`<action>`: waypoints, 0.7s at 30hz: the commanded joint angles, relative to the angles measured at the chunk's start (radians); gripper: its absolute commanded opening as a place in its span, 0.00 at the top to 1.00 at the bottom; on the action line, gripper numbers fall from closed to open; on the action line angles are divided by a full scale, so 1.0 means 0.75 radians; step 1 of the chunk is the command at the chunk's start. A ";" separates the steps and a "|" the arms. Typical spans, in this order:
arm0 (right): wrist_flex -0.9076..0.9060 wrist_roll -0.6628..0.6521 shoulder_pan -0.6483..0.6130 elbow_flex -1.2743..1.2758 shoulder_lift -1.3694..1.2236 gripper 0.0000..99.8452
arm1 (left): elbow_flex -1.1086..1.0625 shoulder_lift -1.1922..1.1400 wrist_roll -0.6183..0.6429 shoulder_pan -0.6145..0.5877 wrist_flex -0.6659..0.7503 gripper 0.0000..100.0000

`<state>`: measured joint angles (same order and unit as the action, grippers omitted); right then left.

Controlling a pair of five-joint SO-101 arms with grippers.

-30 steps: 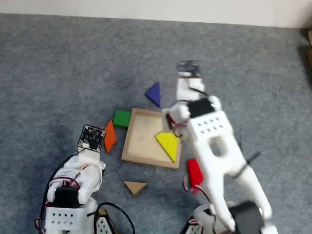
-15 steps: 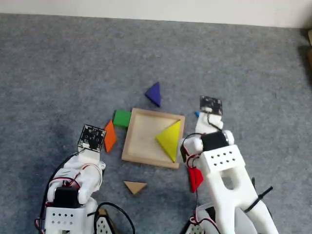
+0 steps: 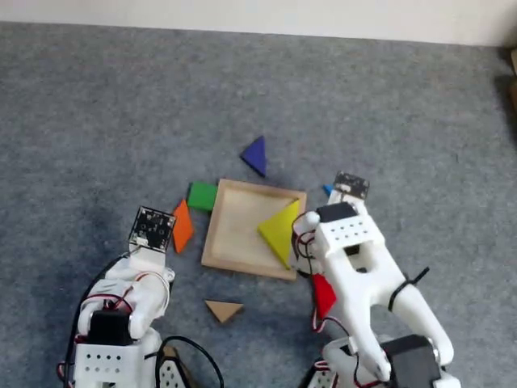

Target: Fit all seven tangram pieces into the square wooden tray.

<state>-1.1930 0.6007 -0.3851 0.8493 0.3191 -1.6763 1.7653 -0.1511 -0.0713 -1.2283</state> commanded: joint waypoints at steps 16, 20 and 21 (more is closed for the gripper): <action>0.199 0.115 0.089 -0.064 -0.116 0.66 | -0.028 0.071 -0.010 -0.017 -0.008 0.99; 0.199 0.106 0.124 -0.064 -0.116 0.66 | -0.028 0.071 -0.010 -0.017 -0.008 0.99; 0.199 0.106 0.124 -0.062 -0.116 0.66 | -0.028 0.071 -0.010 -0.017 -0.008 0.99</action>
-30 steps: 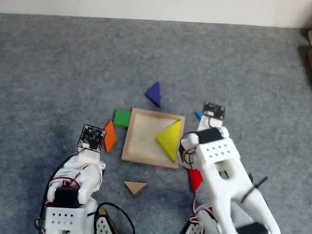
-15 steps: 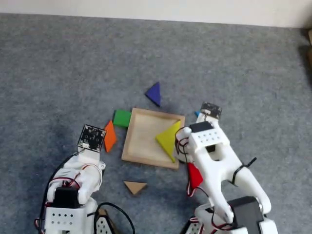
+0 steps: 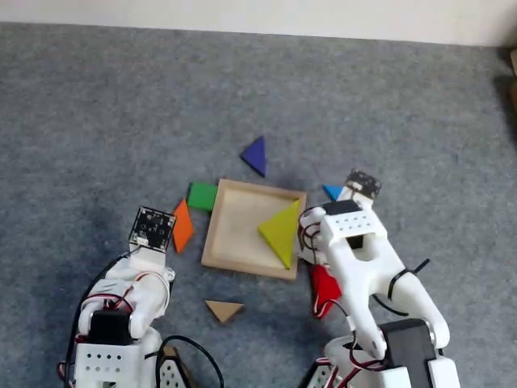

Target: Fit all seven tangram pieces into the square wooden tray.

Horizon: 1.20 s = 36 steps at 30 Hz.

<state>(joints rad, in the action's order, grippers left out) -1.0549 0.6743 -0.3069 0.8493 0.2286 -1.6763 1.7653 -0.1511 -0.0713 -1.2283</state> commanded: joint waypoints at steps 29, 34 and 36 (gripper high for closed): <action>0.015 0.016 -0.038 0.019 0.003 0.75 | -0.028 0.071 -0.010 -0.017 -0.008 0.99; 0.011 0.016 -0.038 0.019 0.003 0.81 | -0.028 0.071 -0.010 -0.017 -0.008 0.99; 0.005 0.016 -0.032 0.019 0.015 0.81 | -0.028 0.071 -0.010 -0.017 -0.008 0.99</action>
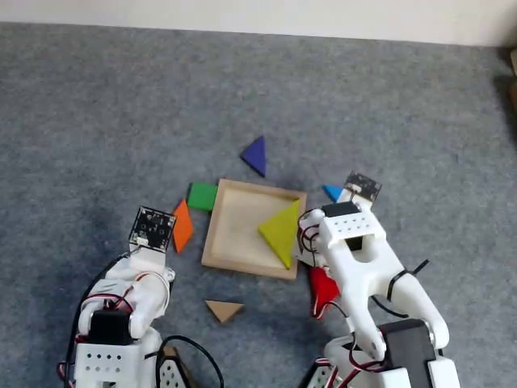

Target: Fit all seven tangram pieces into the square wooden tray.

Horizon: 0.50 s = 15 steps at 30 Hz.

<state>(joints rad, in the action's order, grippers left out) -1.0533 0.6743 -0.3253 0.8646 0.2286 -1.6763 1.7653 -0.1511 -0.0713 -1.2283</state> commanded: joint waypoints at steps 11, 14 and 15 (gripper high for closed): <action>-0.208 -0.160 0.095 -0.126 0.060 0.82 | -0.028 0.071 -0.010 -0.017 -0.008 0.99; -0.289 -0.209 0.095 -0.181 0.130 0.82 | -0.028 0.071 -0.010 -0.017 -0.008 0.99; -0.304 -0.235 0.095 -0.191 0.161 0.82 | -0.028 0.071 -0.010 -0.017 -0.008 0.99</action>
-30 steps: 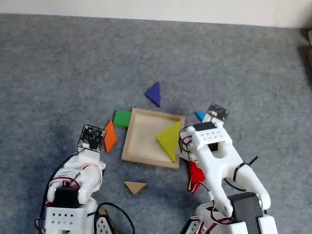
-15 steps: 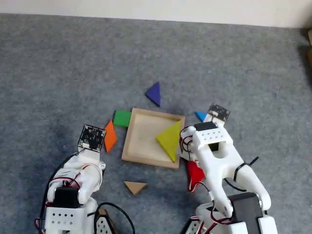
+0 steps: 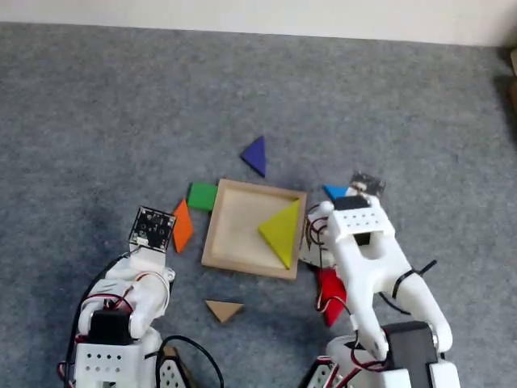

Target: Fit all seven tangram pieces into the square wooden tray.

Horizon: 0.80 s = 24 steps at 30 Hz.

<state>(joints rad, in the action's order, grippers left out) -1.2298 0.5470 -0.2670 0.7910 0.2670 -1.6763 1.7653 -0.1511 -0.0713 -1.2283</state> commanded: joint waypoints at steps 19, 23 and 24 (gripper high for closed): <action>-0.064 0.020 -0.071 -0.134 -0.132 0.61 | -0.028 0.071 -0.010 -0.017 -0.008 0.99; 0.097 0.025 -0.064 -0.124 -0.216 0.61 | -0.028 0.071 -0.010 -0.017 -0.008 0.99; 0.126 0.025 -0.064 -0.122 -0.236 0.61 | -0.028 0.071 -0.010 -0.017 -0.008 0.99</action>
<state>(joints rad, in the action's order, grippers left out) -1.2144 0.5531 -0.3099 0.7465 0.1013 -1.6763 1.7653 -0.1511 -0.0713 -1.2283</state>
